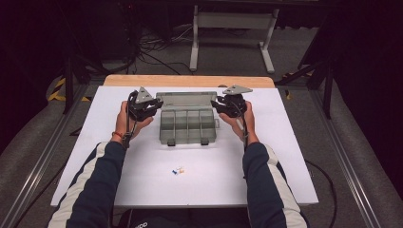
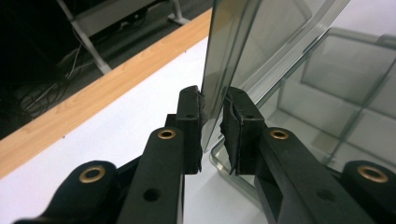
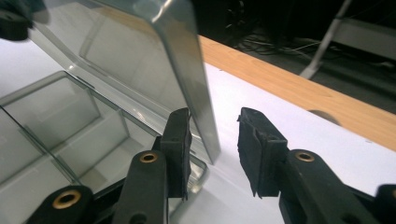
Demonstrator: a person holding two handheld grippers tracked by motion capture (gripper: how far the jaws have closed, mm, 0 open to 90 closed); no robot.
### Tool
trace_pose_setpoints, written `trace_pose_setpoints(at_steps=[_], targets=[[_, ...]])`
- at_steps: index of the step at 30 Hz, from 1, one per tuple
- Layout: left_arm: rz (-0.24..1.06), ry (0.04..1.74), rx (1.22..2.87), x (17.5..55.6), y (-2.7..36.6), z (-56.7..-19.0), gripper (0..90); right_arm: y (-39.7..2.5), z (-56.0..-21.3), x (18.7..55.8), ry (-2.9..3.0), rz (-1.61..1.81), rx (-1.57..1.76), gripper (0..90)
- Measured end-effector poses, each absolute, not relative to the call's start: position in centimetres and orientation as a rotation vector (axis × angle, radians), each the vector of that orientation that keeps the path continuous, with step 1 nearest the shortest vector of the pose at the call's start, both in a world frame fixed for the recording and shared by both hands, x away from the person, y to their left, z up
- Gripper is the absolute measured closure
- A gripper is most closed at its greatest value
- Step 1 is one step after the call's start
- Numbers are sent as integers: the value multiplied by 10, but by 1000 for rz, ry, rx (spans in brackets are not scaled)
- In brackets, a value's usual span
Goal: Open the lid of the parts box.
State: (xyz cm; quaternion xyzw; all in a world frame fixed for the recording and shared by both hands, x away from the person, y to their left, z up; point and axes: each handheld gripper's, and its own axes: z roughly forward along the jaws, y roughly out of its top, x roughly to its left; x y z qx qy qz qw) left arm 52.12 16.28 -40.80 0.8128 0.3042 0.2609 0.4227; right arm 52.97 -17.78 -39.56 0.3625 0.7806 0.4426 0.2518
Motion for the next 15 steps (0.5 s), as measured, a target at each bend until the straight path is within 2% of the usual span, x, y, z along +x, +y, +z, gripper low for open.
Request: trace_pose_setpoints(at_steps=[15], targets=[[633, 813, 2018, 539, 162, -415, 773, -169, -404, 536, 2132, 1173, 1004, 771]])
